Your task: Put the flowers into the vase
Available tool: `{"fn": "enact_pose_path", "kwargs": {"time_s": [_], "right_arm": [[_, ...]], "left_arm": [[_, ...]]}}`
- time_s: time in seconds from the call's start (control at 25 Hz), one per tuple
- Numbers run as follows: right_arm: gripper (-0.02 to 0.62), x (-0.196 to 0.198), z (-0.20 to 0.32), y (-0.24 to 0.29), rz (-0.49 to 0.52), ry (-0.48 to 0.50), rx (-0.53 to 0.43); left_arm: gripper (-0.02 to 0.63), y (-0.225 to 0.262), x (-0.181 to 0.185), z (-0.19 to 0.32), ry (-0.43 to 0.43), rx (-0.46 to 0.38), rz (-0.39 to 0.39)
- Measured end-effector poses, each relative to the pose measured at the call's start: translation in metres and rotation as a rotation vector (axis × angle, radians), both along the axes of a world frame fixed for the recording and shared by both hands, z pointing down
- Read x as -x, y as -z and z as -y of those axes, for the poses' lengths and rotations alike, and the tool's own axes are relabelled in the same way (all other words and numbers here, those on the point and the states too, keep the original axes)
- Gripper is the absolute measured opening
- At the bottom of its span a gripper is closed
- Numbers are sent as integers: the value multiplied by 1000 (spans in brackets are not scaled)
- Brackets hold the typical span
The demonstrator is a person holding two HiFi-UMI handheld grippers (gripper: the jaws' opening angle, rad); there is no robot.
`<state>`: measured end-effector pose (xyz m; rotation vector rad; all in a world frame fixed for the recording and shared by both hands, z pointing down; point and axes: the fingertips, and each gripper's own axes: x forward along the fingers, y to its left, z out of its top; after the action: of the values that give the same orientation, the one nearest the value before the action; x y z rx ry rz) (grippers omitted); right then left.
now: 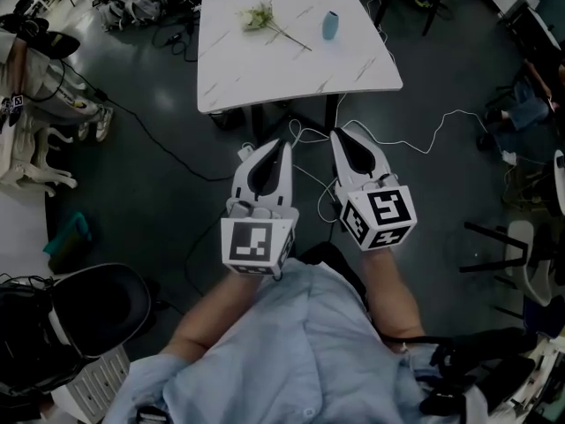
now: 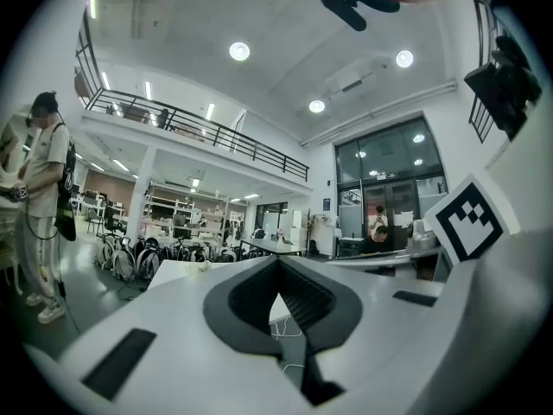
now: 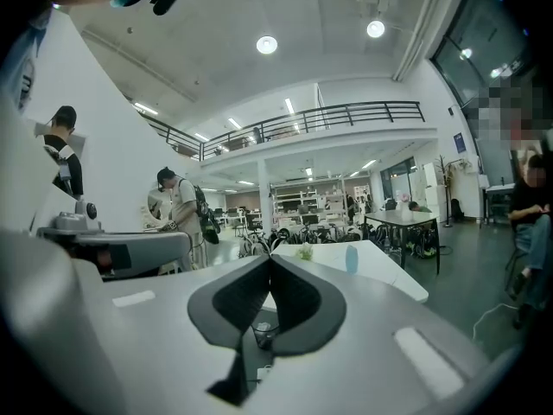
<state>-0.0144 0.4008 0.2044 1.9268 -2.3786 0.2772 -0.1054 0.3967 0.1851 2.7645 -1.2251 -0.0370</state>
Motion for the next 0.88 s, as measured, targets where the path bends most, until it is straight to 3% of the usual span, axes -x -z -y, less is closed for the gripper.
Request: {"fn": "enact_pose_path", "kwargs": {"time_s": [0.48,0.88], "right_arm": [[2,-63,86,-20,17,-14,21],[3,-110,193,-26,-12,125,44]], "left_arm": [[5,-21,-59,87,-3,33,50],[5,-21,-131,184,68,35,87]]}}
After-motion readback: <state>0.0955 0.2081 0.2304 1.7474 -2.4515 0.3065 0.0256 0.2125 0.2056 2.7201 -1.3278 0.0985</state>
